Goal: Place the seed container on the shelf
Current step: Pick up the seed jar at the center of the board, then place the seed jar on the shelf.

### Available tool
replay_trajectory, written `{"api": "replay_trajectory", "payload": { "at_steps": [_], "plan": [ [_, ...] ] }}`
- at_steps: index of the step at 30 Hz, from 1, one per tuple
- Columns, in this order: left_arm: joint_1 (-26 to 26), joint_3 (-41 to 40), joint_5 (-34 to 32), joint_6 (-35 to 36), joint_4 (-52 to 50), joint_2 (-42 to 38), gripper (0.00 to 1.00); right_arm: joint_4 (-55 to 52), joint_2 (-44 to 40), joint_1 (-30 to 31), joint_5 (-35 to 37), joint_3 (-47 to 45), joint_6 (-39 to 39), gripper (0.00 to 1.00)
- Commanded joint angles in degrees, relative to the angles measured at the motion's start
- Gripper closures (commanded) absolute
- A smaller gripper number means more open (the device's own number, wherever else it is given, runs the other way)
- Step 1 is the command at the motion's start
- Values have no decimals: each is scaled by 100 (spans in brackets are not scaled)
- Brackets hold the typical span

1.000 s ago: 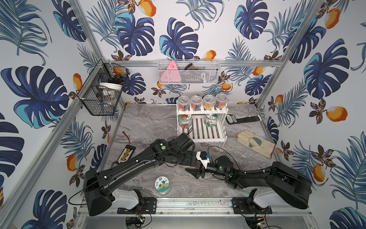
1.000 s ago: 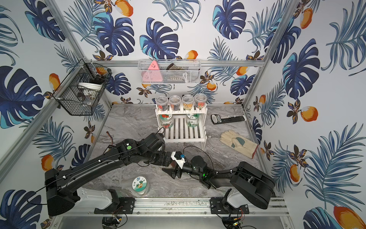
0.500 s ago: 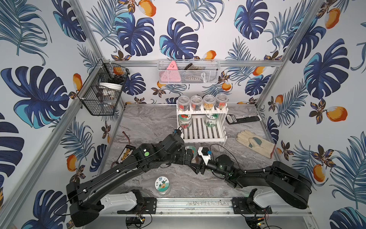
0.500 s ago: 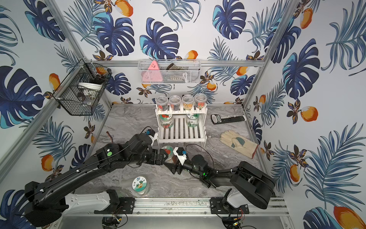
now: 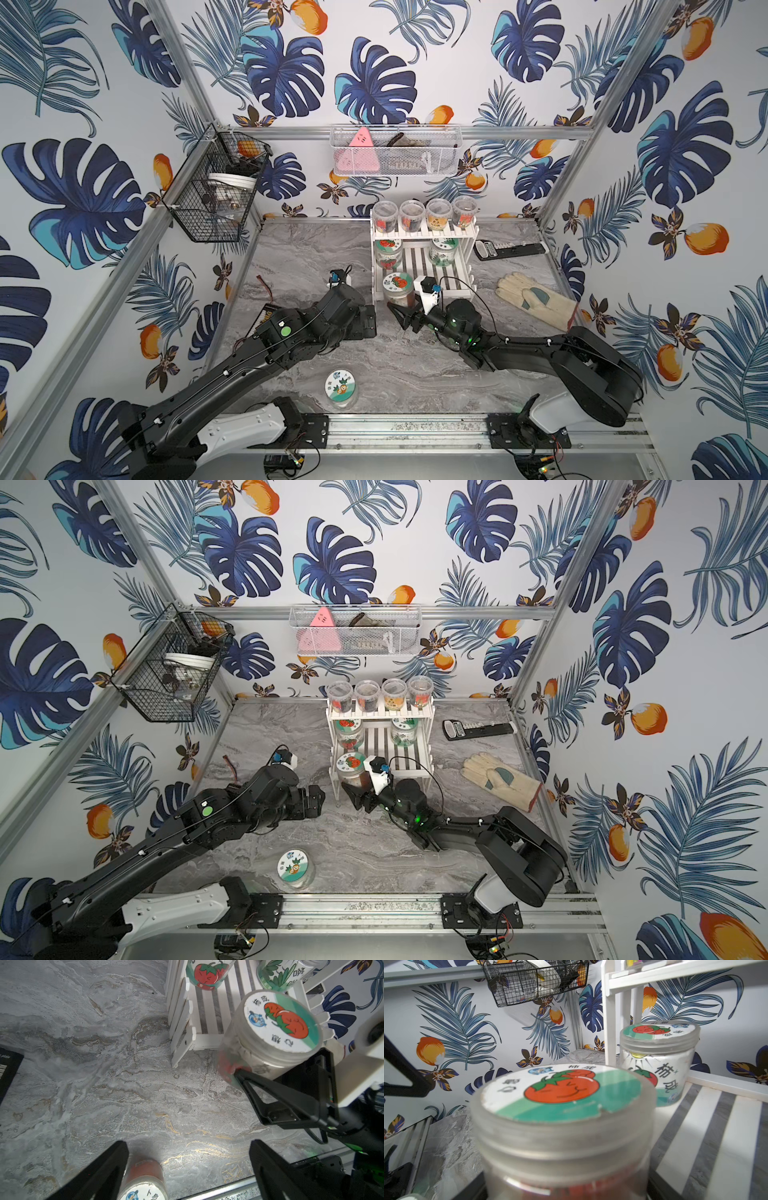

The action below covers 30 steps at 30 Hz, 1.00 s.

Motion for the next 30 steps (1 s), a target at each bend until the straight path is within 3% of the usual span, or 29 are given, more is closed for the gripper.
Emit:
{"api": "replay_trajectory", "payload": {
  "at_steps": [1, 11, 19, 30],
  "plan": [
    [73, -61, 5, 8, 80, -4, 1, 9, 98, -44, 212, 187, 24, 23],
    [130, -237, -25, 4, 77, 65, 1, -286, 608, -168, 434, 689, -111, 22],
    [139, -323, 35, 24, 124, 89, 1, -815, 825, -168, 386, 1054, -277, 14],
    [148, -369, 264, 129, 273, 294, 1, -2251, 265, -184, 221, 1270, -282, 5]
  ]
}}
